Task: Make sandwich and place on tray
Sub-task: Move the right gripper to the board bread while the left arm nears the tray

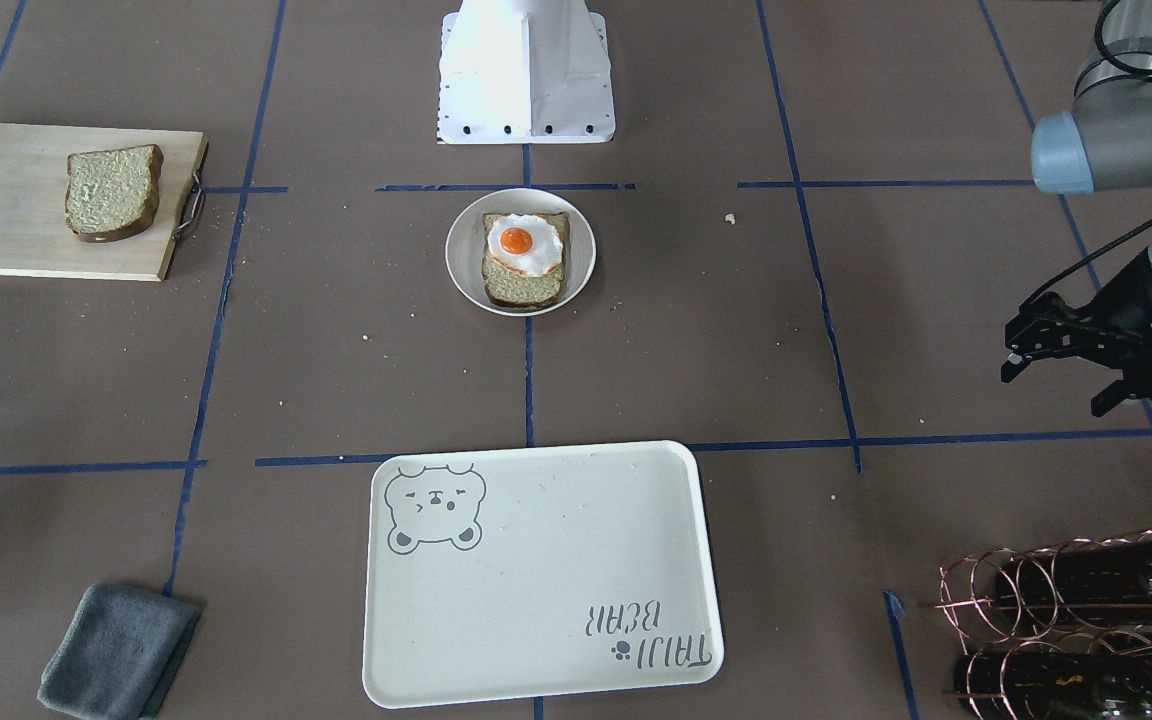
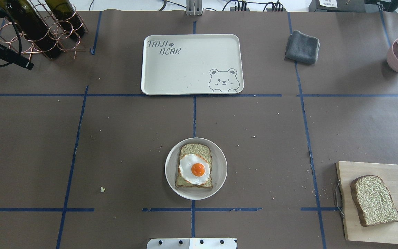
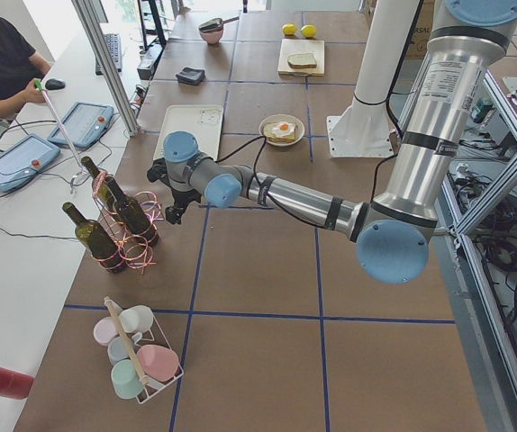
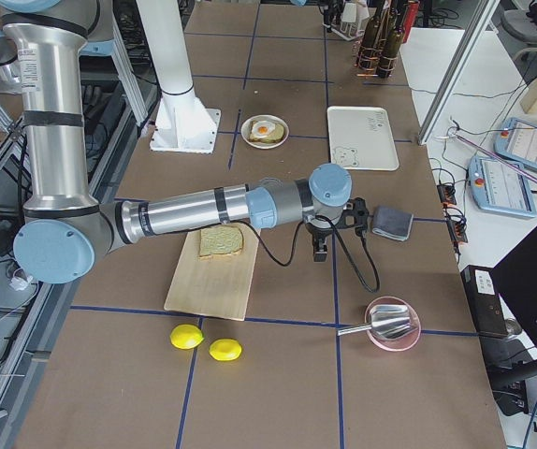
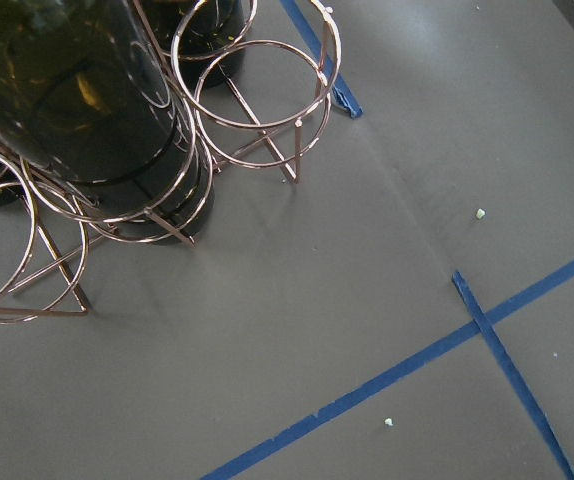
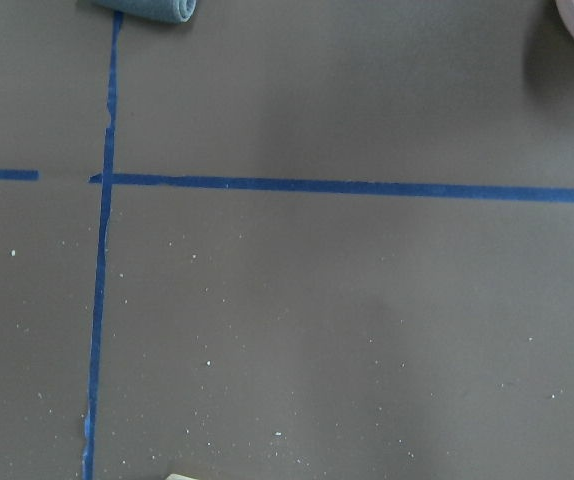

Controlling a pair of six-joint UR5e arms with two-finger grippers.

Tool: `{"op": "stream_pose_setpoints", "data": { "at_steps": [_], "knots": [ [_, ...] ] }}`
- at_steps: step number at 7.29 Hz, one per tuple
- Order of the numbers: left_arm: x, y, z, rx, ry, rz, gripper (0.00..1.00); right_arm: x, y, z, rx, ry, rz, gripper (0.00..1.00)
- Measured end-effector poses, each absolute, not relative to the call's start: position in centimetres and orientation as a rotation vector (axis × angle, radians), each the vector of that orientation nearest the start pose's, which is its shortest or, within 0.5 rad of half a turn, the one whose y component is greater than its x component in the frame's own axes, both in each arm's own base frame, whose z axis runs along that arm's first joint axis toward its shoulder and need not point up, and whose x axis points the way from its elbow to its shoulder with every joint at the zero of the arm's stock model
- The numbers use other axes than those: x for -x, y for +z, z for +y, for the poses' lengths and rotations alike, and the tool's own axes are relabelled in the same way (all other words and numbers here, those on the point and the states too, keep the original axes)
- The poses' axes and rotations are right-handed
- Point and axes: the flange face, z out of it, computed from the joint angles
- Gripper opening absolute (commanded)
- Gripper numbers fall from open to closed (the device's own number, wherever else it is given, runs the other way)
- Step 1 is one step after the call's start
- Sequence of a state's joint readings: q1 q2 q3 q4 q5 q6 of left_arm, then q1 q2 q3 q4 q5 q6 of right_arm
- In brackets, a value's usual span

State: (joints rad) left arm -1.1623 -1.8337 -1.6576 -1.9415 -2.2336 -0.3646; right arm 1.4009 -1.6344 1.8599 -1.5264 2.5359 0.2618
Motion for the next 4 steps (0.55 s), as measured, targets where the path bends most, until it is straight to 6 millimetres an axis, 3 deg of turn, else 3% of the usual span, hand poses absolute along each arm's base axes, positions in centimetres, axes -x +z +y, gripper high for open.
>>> {"op": "stream_pose_setpoints", "data": {
  "at_steps": [2, 4],
  "knots": [
    [-21.0, 37.9, -55.4, -0.353, 0.158, 0.958, 1.00, 4.5, 52.5, -45.0, -0.014, -0.066, -0.970, 1.00],
    [-26.0, 32.9, -52.2, -0.281, 0.095, 1.059, 1.00, 5.9, 54.1, -41.8, -0.028, -0.048, -0.943, 1.00]
  ]
}}
